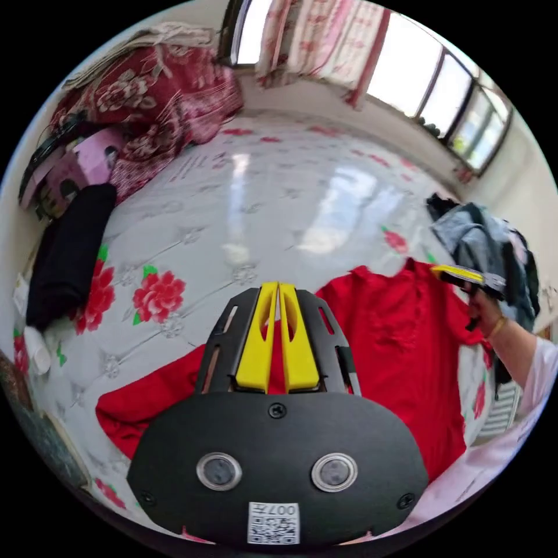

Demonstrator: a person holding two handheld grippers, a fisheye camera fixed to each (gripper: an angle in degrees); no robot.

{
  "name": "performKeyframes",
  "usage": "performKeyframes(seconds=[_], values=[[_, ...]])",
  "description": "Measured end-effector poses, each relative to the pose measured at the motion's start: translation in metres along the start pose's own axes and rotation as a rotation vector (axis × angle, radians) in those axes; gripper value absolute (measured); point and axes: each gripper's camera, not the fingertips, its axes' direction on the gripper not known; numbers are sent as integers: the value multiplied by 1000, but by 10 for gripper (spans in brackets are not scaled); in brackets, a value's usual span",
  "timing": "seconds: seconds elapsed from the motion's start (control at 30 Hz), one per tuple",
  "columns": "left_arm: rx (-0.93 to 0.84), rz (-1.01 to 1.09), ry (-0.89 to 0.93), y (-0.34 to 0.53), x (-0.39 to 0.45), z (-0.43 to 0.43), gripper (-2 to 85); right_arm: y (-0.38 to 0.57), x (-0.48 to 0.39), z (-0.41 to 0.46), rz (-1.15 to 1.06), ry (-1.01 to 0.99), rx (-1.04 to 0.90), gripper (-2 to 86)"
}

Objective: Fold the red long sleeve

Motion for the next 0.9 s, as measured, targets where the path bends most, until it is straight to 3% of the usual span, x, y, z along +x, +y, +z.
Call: performKeyframes(seconds=[0.07,0.17,0.23,0.4,0.53,0.67,0.9], values=[[0,74,27,9,19,-7,-9,15,-5,-16,-35,8,49,-1],[-176,94,-22,12,24,28,-9,26,-9,-5,-67,11,-50,-1],[-117,94,-50,8,12,23,-9,32,-5,-2,-68,59,-65,-1],[-238,-38,-137,-46,-12,8,-9,20,16,-22,93,83,-132,5],[-79,-86,-100,-33,-11,-61,-5,45,11,-87,65,-28,16,22],[-46,-145,-13,49,-6,-144,23,135,11,-163,71,-181,46,35],[-263,-197,93,217,30,-233,77,311,-18,-226,64,-272,-132,59]])
